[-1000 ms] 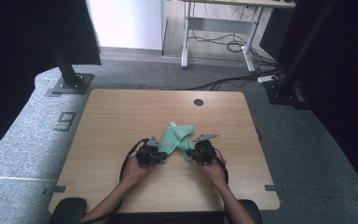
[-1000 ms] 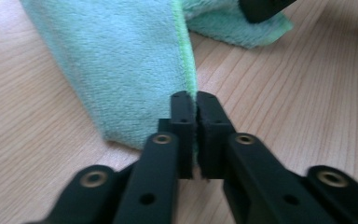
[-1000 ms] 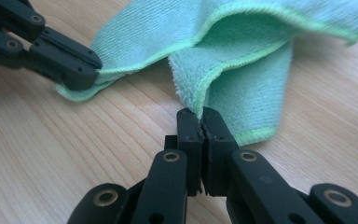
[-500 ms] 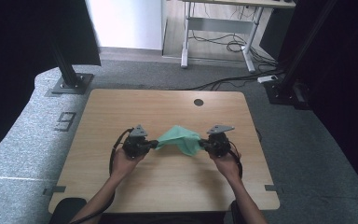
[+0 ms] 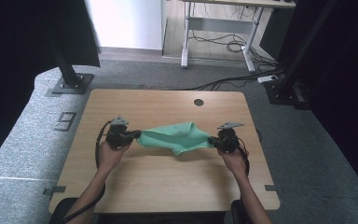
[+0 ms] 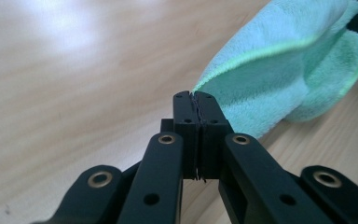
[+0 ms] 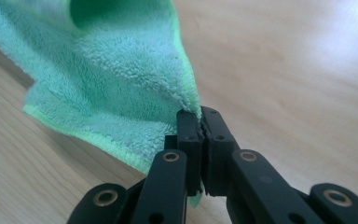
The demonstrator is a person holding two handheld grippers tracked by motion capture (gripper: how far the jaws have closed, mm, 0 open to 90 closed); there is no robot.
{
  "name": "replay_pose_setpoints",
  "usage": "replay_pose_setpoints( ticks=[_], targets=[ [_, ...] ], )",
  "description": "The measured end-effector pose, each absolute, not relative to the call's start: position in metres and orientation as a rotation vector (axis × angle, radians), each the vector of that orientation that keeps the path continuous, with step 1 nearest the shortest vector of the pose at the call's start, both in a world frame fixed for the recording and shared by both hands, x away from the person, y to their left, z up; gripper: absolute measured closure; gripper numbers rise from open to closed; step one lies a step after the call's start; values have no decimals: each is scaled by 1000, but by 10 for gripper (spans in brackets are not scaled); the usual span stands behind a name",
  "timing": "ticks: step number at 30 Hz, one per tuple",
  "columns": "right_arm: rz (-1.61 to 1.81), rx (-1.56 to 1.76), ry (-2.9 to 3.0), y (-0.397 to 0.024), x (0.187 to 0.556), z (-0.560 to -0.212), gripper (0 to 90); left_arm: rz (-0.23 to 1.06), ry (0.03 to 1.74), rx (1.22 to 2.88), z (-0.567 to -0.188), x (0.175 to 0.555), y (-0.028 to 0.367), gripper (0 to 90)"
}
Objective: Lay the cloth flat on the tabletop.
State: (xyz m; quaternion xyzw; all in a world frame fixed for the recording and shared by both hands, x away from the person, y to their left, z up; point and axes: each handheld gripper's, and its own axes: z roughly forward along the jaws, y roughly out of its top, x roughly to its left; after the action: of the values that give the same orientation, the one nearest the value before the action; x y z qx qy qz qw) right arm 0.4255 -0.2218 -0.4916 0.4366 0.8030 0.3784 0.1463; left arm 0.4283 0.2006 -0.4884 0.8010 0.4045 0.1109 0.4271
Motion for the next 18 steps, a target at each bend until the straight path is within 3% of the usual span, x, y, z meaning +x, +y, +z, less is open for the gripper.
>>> replay_pose_setpoints(
  ticks=[3,4,5,6,7,9,12,18],
  targets=[
    [1072,1268,2329,-221,427,-501,855,269,1030,2021,-498,431,200,850],
    [1048,1278,2348,-219,428,-508,779,285,1048,2049,-507,434,198,772],
    [1048,1278,2348,-219,428,-508,779,285,1048,2049,-507,434,198,689],
    [1029,1282,2352,-219,429,-510,735,292,1061,2063,-509,434,197,689],
    [1036,1288,2336,-221,428,-511,664,309,1060,2070,-510,434,197,562],
    [1051,1301,2324,-223,428,-509,610,315,1048,2072,-508,433,197,485],
    [1083,1281,2317,-225,425,-504,575,306,1026,2062,-503,431,195,420],
    [1141,1220,2334,-212,417,-493,550,315,987,2057,-494,429,188,383]
  ],
)
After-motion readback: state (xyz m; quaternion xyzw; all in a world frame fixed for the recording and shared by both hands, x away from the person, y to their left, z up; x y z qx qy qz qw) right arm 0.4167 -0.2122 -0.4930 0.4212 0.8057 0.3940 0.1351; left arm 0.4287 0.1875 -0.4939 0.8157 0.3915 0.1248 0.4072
